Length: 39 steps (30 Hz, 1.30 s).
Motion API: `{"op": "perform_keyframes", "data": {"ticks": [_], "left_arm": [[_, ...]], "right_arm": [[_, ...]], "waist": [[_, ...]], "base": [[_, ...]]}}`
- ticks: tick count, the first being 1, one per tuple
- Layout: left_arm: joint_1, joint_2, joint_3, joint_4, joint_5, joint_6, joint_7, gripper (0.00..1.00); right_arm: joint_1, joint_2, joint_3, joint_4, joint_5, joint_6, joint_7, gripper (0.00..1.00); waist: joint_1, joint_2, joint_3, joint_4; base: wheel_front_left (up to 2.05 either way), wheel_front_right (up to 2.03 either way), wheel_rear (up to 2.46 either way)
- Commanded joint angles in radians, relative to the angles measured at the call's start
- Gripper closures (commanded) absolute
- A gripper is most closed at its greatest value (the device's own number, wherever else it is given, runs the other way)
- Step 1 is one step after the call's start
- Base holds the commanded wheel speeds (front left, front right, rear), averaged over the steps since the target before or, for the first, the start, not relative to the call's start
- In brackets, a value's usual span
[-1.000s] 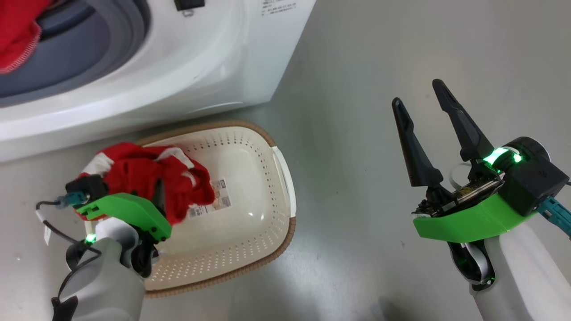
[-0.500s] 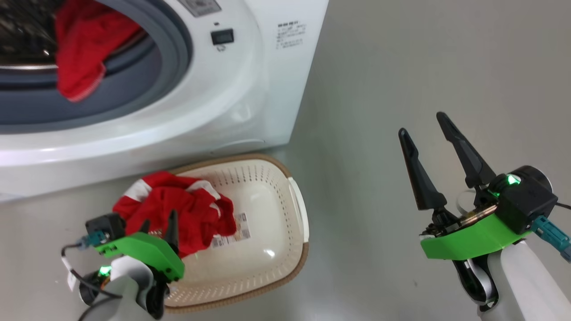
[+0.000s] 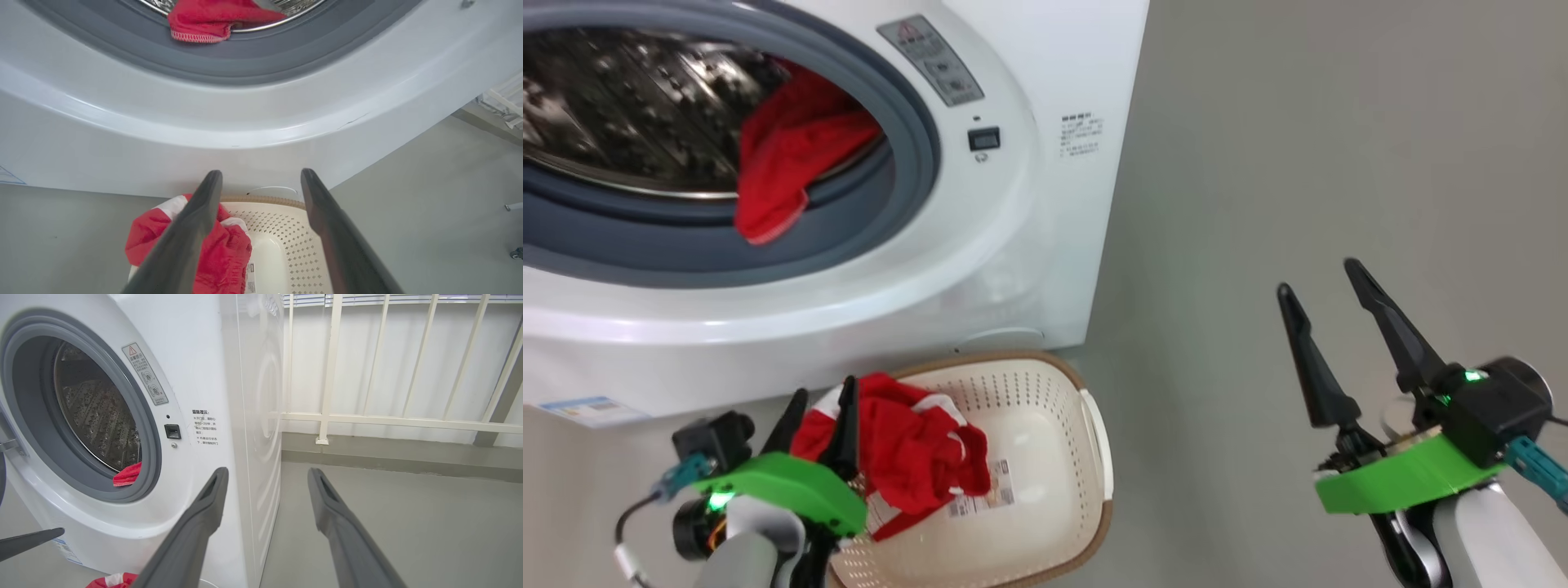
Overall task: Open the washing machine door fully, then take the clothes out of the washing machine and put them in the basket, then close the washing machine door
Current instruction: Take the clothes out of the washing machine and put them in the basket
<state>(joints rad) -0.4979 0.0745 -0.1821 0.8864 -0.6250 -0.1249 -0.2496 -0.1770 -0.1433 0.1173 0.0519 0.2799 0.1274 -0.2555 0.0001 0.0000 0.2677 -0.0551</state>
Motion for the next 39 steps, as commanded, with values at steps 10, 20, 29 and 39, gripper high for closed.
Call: {"op": "perform_keyframes", "data": {"ticks": [10, 20, 29, 39], "left_arm": [[0.250, 0.034, 0.150, -0.410, 0.172, 0.017, -0.012, 0.00], [0.434, 0.016, 0.220, -0.690, 0.304, -0.002, -0.012, 0.00], [0.504, 0.002, 0.253, -0.758, 0.339, -0.004, -0.012, 0.00], [0.527, -0.007, 0.272, -0.753, 0.359, -0.005, -0.012, 0.00]], "right_arm": [[0.103, 0.024, -0.061, -0.006, -0.047, 0.003, -0.006, 0.00], [0.158, 0.037, -0.088, -0.011, -0.074, 0.003, -0.006, 0.00], [0.195, 0.041, -0.104, -0.031, -0.083, 0.003, -0.006, 0.00], [0.203, 0.051, -0.096, -0.028, -0.081, 0.003, -0.006, 0.00]], "waist": [[-0.0001, 0.0000, -0.166, 0.025], [-0.0001, 0.0000, -0.239, 0.007], [-0.0001, 0.0000, -0.262, -0.006], [-0.0001, 0.0000, -0.270, -0.014]], "base": [[0.00, 0.00, 0.00], [0.00, 0.00, 0.00], [0.00, 0.00, 0.00], [0.00, 0.00, 0.00]]}}
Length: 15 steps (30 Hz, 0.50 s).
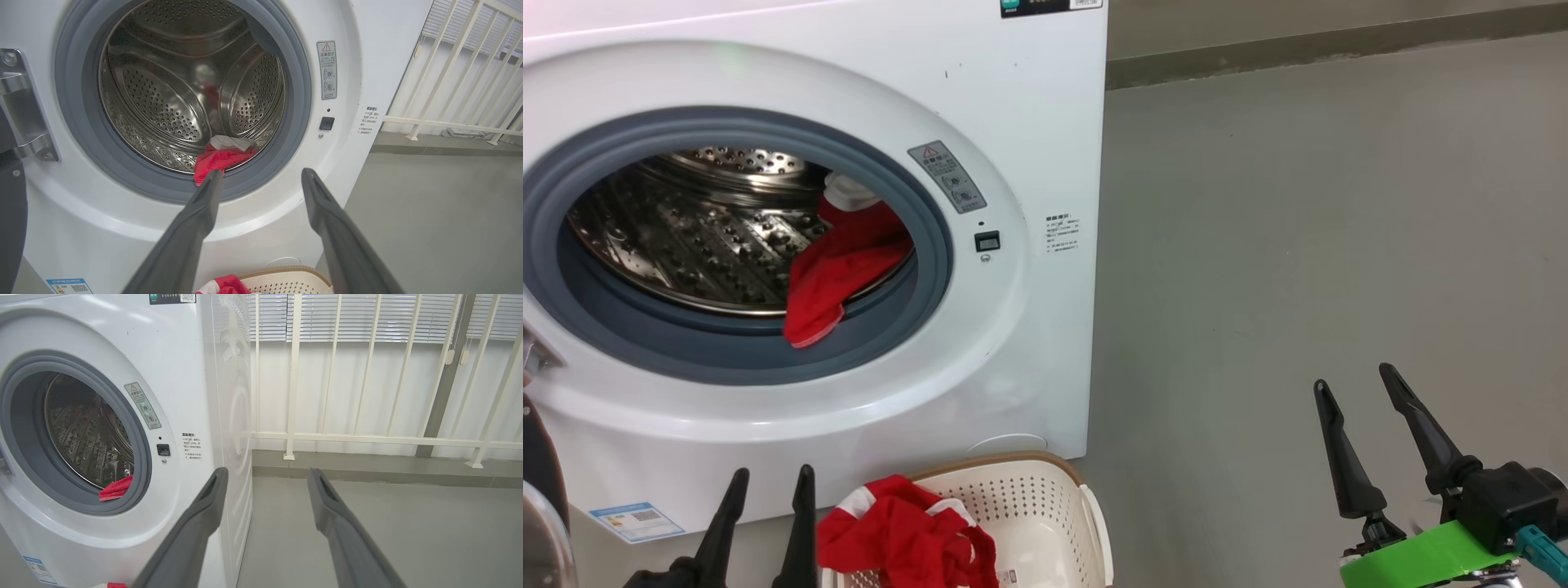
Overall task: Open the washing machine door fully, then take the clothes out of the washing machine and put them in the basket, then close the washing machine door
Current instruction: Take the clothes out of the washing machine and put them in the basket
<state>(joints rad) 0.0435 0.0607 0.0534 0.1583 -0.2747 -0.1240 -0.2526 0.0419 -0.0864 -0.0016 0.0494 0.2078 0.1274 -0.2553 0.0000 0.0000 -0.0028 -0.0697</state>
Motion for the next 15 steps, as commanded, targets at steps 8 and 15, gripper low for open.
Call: {"op": "perform_keyframes", "data": {"ticks": [8, 15], "left_arm": [[-0.017, 0.003, 0.038, -0.030, 0.015, -0.006, -0.009, 0.00], [-0.016, 0.001, 0.047, -0.015, 0.016, -0.007, -0.009, 0.00]], "right_arm": [[-0.015, -0.003, 0.022, -0.029, -0.010, 0.003, -0.006, 0.00], [-0.020, 0.000, 0.028, -0.029, -0.005, 0.003, -0.006, 0.00]], "waist": [[0.0000, 0.0000, 0.003, 0.008], [0.0000, 0.0000, 0.012, 0.008]], "base": [[0.00, 0.00, 0.00], [0.00, 0.00, 0.00]]}}
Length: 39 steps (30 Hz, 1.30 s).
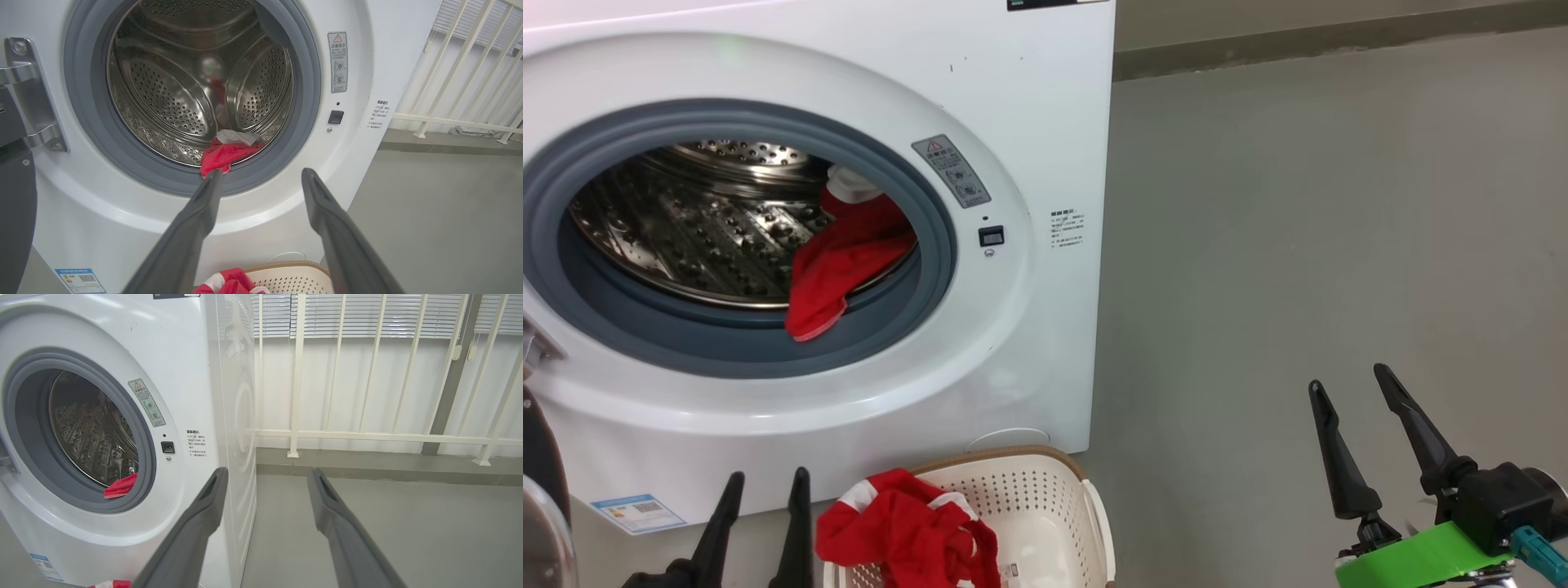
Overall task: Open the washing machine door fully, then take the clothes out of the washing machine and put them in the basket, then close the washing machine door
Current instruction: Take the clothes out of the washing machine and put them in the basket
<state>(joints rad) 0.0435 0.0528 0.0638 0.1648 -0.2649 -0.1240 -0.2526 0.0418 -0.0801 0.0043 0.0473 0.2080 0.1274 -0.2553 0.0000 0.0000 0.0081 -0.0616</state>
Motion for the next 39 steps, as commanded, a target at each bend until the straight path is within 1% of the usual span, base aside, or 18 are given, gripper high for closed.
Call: {"op": "perform_keyframes", "data": {"ticks": [1, 6, 11, 16, 24, 29, 35, 36, 37, 39], "left_arm": [[-0.021, 0.008, 0.041, -0.015, 0.004, -0.007, -0.009, 0.00], [-0.074, 0.007, 0.054, 0.028, -0.003, -0.007, -0.009, 0.00], [-0.159, 0.035, 0.039, 0.073, -0.008, -0.007, -0.009, 0.00], [-0.241, 0.052, 0.041, 0.120, -0.035, -0.007, -0.009, 0.00], [-0.439, 0.083, 0.011, 0.238, -0.072, -0.007, -0.009, 0.00], [-0.563, 0.085, 0.014, 0.304, -0.092, -0.007, -0.009, 0.00], [-0.694, 0.104, 0.001, 0.363, -0.077, -0.007, -0.009, 0.00], [-0.694, 0.104, 0.001, 0.363, -0.077, -0.007, -0.009, 0.00], [-0.738, 0.115, -0.009, 0.392, -0.055, -0.007, -0.009, 0.00], [-0.784, 0.116, -0.012, 0.427, -0.046, -0.007, -0.009, 0.00]], "right_arm": [[-0.021, -0.007, 0.023, -0.027, -0.004, 0.003, -0.006, 0.00], [-0.030, -0.011, 0.030, -0.026, 0.002, 0.003, -0.006, 0.00], [-0.063, -0.018, 0.042, -0.031, 0.001, 0.003, -0.006, 0.00], [-0.088, -0.019, 0.035, -0.037, 0.001, 0.003, -0.006, 0.00], [-0.157, -0.032, 0.049, -0.049, -0.004, 0.003, -0.006, 0.00], [-0.200, -0.037, 0.050, -0.064, -0.003, 0.003, -0.006, 0.00], [-0.249, -0.049, 0.060, -0.074, -0.002, 0.003, -0.006, 0.00], [-0.249, -0.049, 0.060, -0.074, -0.002, 0.003, -0.006, 0.00], [-0.261, -0.053, 0.061, -0.078, -0.001, 0.003, -0.006, 0.00], [-0.269, -0.056, 0.055, -0.082, 0.000, 0.003, -0.006, 0.00]], "waist": [[0.0000, 0.0000, 0.004, 0.000], [0.0000, 0.0000, 0.035, 0.003], [0.0000, 0.0000, 0.091, 0.000], [0.0000, 0.0000, 0.145, 0.002], [0.0000, 0.0000, 0.258, 0.022], [0.0000, 0.0000, 0.329, 0.025], [0.0000, 0.0000, 0.419, 0.019], [0.0000, 0.0000, 0.419, 0.019], [0.0000, 0.0000, 0.448, 0.019], [0.0000, 0.0000, 0.477, 0.022]], "base": [[0.00, 0.00, 0.00], [0.00, 0.00, 0.00], [0.00, 0.00, 0.00], [0.00, 0.00, 0.00], [0.00, 0.00, 0.00], [0.00, 0.00, 0.00], [0.00, 0.00, 0.00], [0.00, 0.00, 0.00], [0.00, 0.00, 0.00], [0.00, 0.00, 0.00]]}}
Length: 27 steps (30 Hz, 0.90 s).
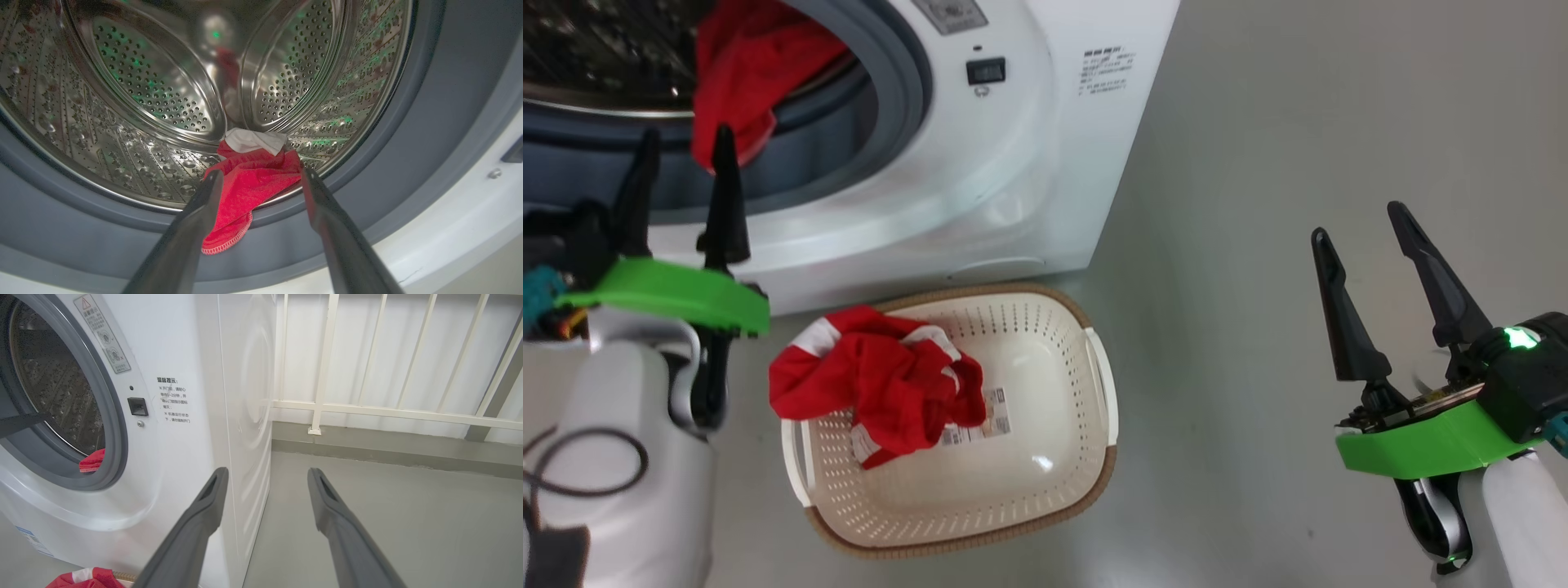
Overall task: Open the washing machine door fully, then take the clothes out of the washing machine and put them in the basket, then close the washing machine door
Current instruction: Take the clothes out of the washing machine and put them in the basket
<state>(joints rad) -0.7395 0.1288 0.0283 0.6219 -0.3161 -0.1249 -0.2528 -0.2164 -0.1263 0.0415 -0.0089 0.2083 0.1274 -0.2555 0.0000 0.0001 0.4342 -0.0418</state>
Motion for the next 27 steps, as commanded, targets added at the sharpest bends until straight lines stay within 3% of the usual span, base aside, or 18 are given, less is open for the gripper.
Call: {"op": "perform_keyframes", "data": {"ticks": [1, 8, 17, 27], "left_arm": [[-0.026, 0.040, 0.022, -0.016, 0.008, -0.006, -0.009, 0.00], [-0.203, 0.062, 0.023, 0.097, 0.022, -0.006, -0.009, 0.00], [-0.400, 0.095, -0.027, 0.344, -0.003, -0.006, 0.003, 0.00], [-0.526, 0.172, -0.079, 0.560, 0.020, 0.009, 0.130, 0.00]], "right_arm": [[-0.015, -0.011, 0.016, -0.029, 0.000, 0.003, -0.006, 0.00], [-0.046, -0.022, 0.023, -0.045, -0.002, 0.003, -0.006, 0.00], [-0.081, -0.031, 0.030, -0.055, -0.005, 0.003, -0.006, 0.00], [-0.099, -0.020, 0.074, -0.052, 0.009, 0.003, -0.006, 0.00]], "waist": [[0.0000, -0.0001, 0.065, 0.003], [0.0000, -0.0001, 0.153, -0.003], [0.0000, -0.0001, 0.204, -0.033], [0.0000, -0.0001, 0.216, -0.078]], "base": [[0.00, 0.00, 0.00], [0.00, 0.00, 0.00], [0.00, 0.00, 0.00], [0.00, 0.00, 0.00]]}}
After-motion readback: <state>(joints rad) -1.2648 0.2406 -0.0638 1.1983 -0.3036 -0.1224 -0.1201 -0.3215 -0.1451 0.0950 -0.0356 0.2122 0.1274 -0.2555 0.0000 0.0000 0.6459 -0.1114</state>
